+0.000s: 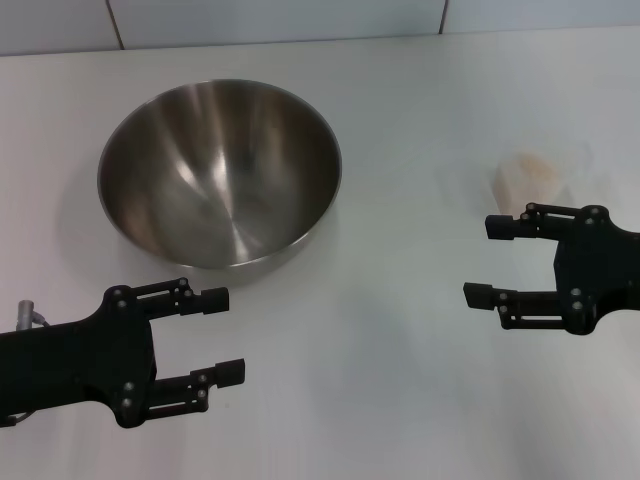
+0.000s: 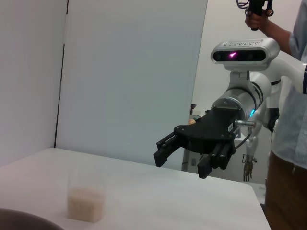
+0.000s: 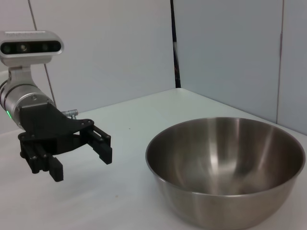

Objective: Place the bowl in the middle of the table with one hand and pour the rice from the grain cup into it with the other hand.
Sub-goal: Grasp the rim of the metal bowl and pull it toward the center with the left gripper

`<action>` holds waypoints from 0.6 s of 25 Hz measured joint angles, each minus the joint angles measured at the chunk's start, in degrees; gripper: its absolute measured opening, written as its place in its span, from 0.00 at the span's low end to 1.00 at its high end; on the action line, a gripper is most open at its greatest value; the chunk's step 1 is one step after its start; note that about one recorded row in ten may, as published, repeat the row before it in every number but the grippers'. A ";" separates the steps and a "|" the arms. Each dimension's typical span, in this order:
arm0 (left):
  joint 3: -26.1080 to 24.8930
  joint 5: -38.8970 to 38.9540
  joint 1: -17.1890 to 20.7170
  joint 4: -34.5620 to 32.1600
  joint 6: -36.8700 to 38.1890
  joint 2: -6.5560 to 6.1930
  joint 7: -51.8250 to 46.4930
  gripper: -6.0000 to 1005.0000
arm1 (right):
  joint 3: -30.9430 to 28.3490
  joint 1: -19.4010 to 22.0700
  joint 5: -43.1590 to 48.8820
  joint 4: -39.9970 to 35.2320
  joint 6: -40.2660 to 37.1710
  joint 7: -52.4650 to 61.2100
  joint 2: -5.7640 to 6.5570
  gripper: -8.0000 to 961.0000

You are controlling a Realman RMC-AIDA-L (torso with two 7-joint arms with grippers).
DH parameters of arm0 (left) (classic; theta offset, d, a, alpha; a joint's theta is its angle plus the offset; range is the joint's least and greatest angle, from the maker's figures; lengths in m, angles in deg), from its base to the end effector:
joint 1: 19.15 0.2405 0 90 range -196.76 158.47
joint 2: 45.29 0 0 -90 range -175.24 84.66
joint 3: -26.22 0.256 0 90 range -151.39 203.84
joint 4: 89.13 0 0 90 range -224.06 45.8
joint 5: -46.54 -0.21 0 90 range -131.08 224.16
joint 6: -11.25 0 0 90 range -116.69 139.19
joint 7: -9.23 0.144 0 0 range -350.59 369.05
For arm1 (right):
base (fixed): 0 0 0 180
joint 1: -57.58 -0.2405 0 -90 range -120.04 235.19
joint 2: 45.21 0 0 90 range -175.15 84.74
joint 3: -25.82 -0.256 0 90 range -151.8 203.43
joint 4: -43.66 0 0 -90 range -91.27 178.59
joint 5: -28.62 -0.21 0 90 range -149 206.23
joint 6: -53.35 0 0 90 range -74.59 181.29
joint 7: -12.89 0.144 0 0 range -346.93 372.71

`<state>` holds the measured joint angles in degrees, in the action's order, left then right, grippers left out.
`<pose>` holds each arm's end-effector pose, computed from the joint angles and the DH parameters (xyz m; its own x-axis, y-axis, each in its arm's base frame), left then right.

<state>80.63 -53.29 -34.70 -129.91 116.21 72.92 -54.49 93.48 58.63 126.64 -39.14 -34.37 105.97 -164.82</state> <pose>-0.2739 0.2391 0.0007 0.7780 0.1493 0.6103 0.2178 -0.9752 -0.0391 0.2425 0.2454 0.0461 0.8726 -0.2321 -0.4298 -0.3723 -0.8856 -0.2777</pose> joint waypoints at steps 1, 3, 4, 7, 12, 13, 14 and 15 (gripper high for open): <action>0.00 0.00 0.00 0.00 0.00 0.00 0.00 0.69 | 0.00 0.00 0.00 0.00 0.00 0.00 0.00 0.82; 0.00 0.00 0.00 0.00 -0.01 0.00 0.00 0.69 | 0.01 0.00 0.16 0.01 0.00 -0.01 0.00 0.82; 0.00 0.00 0.00 0.00 -0.01 0.00 0.00 0.69 | 0.01 0.00 0.31 0.01 0.00 -0.01 0.00 0.82; 0.00 0.00 0.00 0.00 -0.03 0.00 0.00 0.69 | 0.01 -0.05 0.54 0.01 0.00 -0.01 0.00 0.82; -0.22 0.23 0.00 0.00 -0.14 0.00 -0.01 0.69 | 0.02 -0.10 0.59 0.01 0.00 -0.01 0.00 0.82; -0.60 0.40 0.00 0.00 -0.27 0.02 -0.11 0.69 | 0.01 -0.18 0.59 0.01 0.00 -0.01 0.00 0.82; -1.35 0.58 -0.03 -0.05 -0.42 0.09 -0.48 0.69 | 0.01 -0.18 0.59 0.01 0.00 -0.01 0.00 0.82; -3.82 0.93 -0.36 -0.79 -0.69 0.17 -3.15 0.69 | 0.01 -0.33 0.59 0.01 0.02 -0.01 0.00 0.82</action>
<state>76.81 -52.36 -35.06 -130.70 115.51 73.09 -57.63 93.49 58.30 127.23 -39.13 -34.35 105.96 -164.82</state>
